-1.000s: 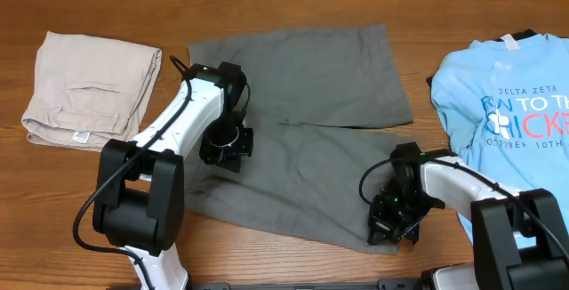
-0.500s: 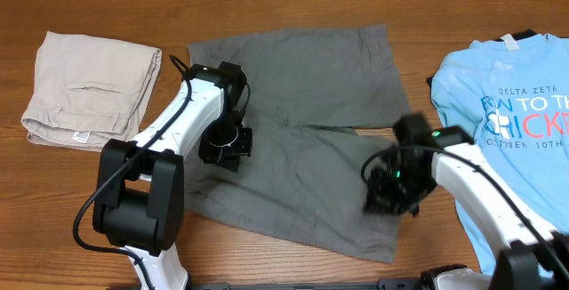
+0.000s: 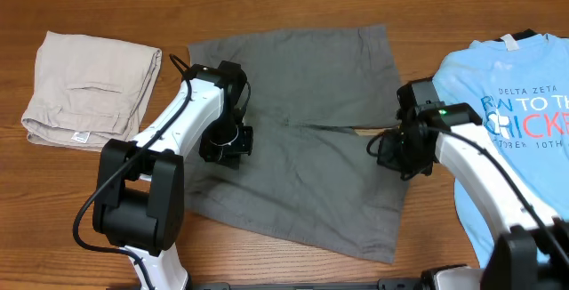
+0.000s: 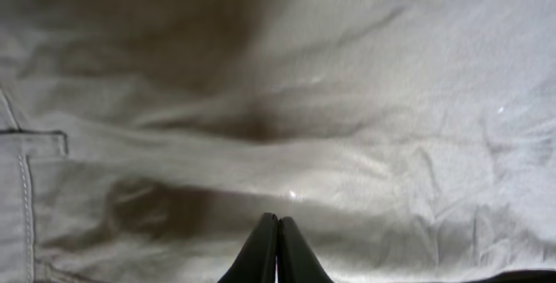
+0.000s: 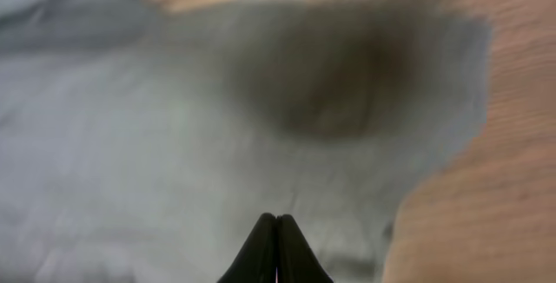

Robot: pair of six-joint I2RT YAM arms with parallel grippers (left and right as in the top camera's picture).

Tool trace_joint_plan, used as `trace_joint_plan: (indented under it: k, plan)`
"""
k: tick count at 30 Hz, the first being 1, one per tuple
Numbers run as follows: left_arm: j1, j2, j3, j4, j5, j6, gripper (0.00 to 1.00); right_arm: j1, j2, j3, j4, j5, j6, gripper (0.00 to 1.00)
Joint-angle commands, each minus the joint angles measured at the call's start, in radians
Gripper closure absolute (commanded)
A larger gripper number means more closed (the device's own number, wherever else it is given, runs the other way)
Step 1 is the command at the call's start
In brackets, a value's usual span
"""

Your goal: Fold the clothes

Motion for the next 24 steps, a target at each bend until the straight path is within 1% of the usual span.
trace_joint_plan:
  k: [1, 6, 10, 13, 17, 20, 22, 24]
  plan:
    - [0.005, -0.016, -0.007, 0.014, -0.014, 0.005, 0.96, -0.012, 0.078, 0.017, 0.076, 0.066, 0.008, 0.96]
    - [0.005, -0.016, -0.007, 0.032, -0.022, 0.005, 0.96, -0.012, 0.179, 0.017, 0.198, 0.068, 0.009, 0.96]
    - [0.005, -0.016, -0.007, 0.045, -0.025, 0.005, 0.96, -0.012, 0.251, 0.017, 0.249, 0.098, 0.009, 0.96]
    - [0.005, -0.016, -0.007, 0.054, -0.025, 0.005, 0.96, -0.012, 0.288, 0.017, 0.291, 0.147, 0.009, 0.96]
    - [0.005, -0.016, -0.007, 0.064, -0.025, 0.005, 0.96, -0.012, 0.294, 0.02, 0.324, 0.209, 0.009, 0.96]
    - [0.005, -0.017, -0.002, 0.08, -0.026, 0.012, 0.96, -0.012, 0.292, 0.056, 0.324, 0.208, 0.008, 0.96]
    - [0.008, -0.018, 0.026, 0.084, -0.028, 0.026, 0.96, -0.012, 0.29, 0.108, 0.288, 0.204, 0.008, 0.96]
    - [0.015, -0.021, 0.085, 0.056, -0.048, 0.026, 0.96, -0.012, 0.283, 0.19, 0.219, 0.204, 0.008, 0.96]
